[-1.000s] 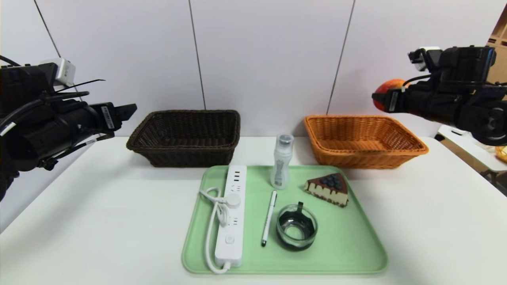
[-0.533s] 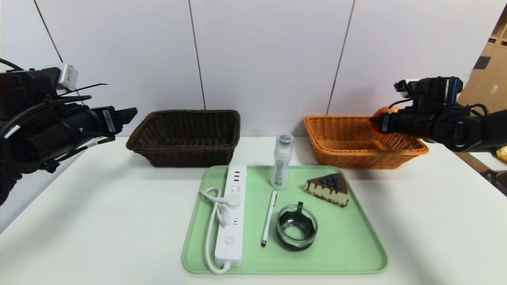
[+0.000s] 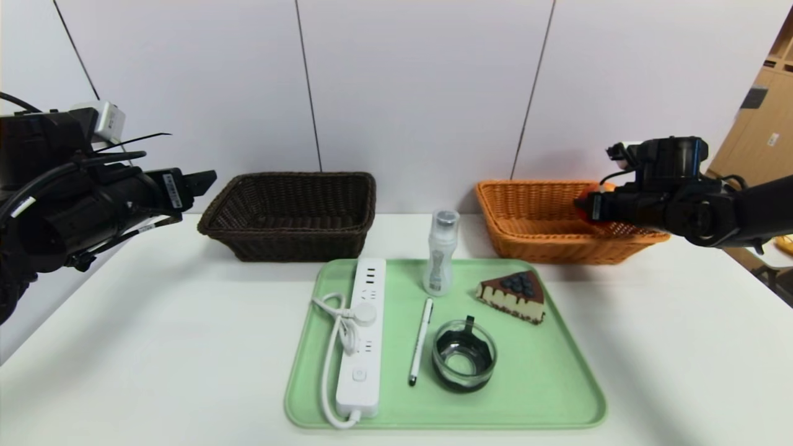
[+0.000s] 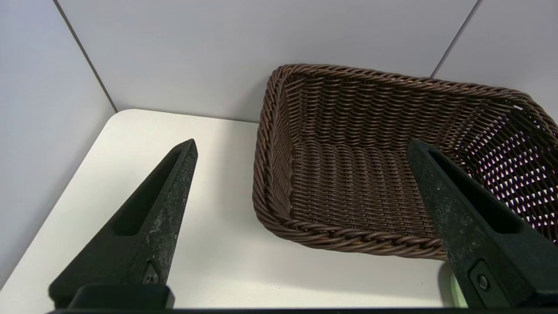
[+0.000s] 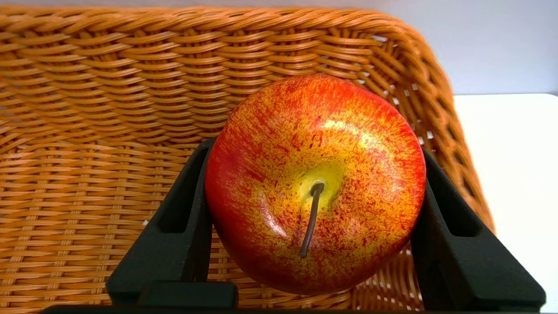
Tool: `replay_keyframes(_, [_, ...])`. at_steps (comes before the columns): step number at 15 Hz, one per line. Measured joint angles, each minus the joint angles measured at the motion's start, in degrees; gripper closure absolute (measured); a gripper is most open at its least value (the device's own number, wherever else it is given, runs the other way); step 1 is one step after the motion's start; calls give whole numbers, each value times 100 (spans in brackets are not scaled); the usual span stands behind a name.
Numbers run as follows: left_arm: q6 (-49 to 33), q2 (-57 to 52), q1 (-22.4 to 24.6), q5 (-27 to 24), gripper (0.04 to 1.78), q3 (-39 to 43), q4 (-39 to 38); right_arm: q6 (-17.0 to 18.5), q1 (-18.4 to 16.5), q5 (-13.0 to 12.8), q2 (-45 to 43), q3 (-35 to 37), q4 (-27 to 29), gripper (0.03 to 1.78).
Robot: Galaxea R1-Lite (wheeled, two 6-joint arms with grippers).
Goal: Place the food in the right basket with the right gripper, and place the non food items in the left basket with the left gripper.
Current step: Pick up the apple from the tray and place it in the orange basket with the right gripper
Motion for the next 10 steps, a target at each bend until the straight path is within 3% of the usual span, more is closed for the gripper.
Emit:
replay_keyframes(3, [9, 0, 0, 9, 13, 4, 0, 2, 20, 0, 63, 2, -1, 61])
replay_keyframes(10, [9, -2, 0, 9, 13, 2, -4, -2, 41, -9, 35, 0, -98, 31])
